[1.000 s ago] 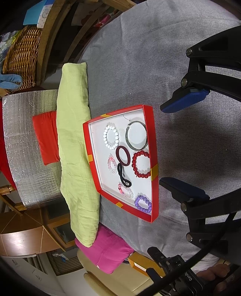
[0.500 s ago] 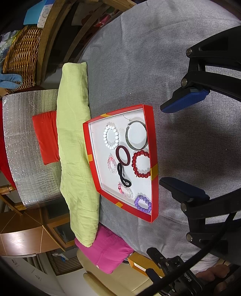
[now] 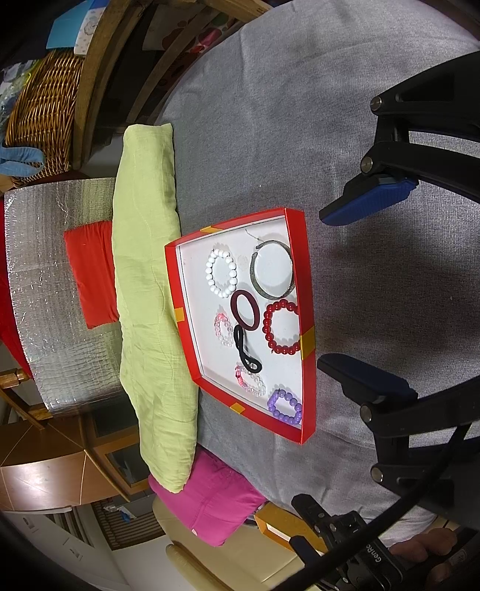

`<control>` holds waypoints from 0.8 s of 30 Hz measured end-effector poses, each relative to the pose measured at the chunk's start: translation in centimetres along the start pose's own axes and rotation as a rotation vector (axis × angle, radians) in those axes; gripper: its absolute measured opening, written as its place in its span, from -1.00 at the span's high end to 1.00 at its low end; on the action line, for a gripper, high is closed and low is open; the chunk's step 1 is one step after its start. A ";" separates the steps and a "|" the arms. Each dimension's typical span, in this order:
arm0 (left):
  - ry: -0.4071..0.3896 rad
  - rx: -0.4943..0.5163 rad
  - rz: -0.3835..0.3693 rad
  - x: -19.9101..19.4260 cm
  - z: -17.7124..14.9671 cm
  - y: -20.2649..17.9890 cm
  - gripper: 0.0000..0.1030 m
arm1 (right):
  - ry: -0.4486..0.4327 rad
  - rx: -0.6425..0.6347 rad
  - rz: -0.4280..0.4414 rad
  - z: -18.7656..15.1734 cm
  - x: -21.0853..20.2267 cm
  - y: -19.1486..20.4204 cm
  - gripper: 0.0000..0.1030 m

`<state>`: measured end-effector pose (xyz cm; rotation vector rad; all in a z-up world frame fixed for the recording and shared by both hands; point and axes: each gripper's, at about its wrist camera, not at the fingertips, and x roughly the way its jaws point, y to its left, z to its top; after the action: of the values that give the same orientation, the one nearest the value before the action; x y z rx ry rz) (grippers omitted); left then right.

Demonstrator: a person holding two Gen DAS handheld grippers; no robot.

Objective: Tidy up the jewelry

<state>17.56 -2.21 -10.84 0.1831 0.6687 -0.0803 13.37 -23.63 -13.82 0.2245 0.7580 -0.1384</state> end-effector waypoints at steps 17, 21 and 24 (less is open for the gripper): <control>-0.004 -0.003 0.004 -0.1 0.0 0.0 -0.72 | 0.005 0.011 -0.008 0.2 0.2 -0.1 -0.46; -0.004 -0.004 0.004 -0.1 0.0 0.0 -0.72 | 0.003 0.009 -0.008 0.2 0.3 0.1 -0.46; -0.003 -0.002 0.004 0.0 0.0 0.1 -0.72 | 0.006 0.009 -0.009 0.2 0.4 0.3 -0.46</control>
<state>17.55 -2.11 -10.80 0.1822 0.6655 -0.0758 13.80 -23.40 -13.91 0.2300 0.7641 -0.1492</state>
